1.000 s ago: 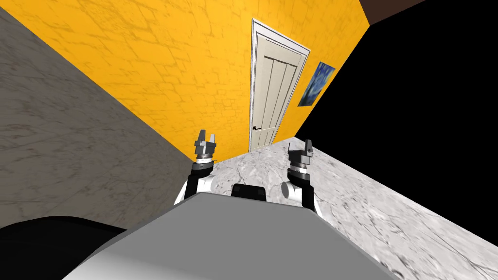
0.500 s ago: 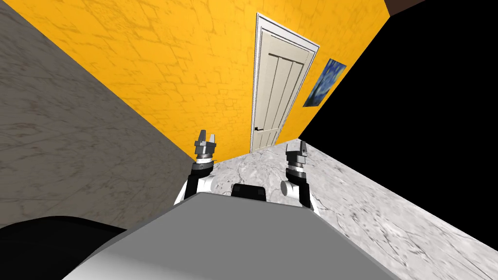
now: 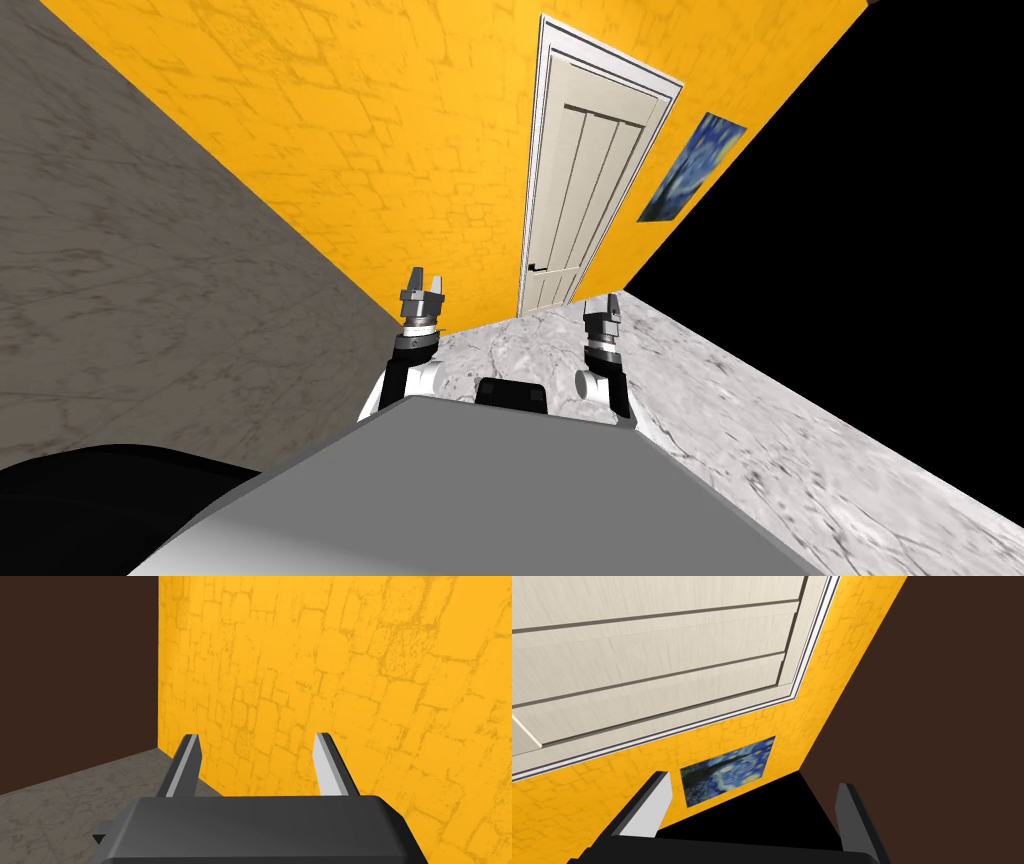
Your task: Pull the door open
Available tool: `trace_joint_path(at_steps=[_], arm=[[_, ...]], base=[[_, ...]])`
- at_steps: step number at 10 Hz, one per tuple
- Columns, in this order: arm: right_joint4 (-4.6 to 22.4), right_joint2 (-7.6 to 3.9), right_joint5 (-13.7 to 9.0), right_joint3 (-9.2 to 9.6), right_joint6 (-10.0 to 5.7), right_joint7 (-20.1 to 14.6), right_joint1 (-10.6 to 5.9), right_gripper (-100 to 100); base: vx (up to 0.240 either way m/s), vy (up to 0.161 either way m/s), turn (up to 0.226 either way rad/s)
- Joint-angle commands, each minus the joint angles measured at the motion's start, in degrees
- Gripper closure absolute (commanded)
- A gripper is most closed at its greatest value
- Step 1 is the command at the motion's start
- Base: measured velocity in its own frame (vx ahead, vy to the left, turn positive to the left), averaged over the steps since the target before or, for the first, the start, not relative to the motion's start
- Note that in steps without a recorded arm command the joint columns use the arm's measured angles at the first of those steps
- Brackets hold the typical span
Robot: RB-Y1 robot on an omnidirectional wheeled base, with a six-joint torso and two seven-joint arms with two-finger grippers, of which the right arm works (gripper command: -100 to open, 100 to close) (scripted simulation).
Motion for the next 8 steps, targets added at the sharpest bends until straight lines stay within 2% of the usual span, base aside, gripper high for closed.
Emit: trace_joint_path(at_steps=[1, 2, 3, 7, 8], arm=[[2.8, -0.4, -0.1, -0.36, -0.64, 0.2, -1.14, -100], [4.5, -0.67, -0.1, -0.6, -1.02, 0.2, -1.82, -100], [4.5, -0.67, -0.1, -0.6, -1.02, 0.2, -1.82, -100], [11.5, -1.69, -0.3, -1.61, -2.62, 0.5, -4.76, -100], [11.9, -1.69, -0.3, -1.61, -2.62, 0.5, -4.76, -100]], base=[[0.076, -0.04, 0.142], [0.072, -0.049, 0.124], [0.055, -0.039, 0.049], [0.077, -0.049, 0.139], [0.062, -0.038, 0.042]])
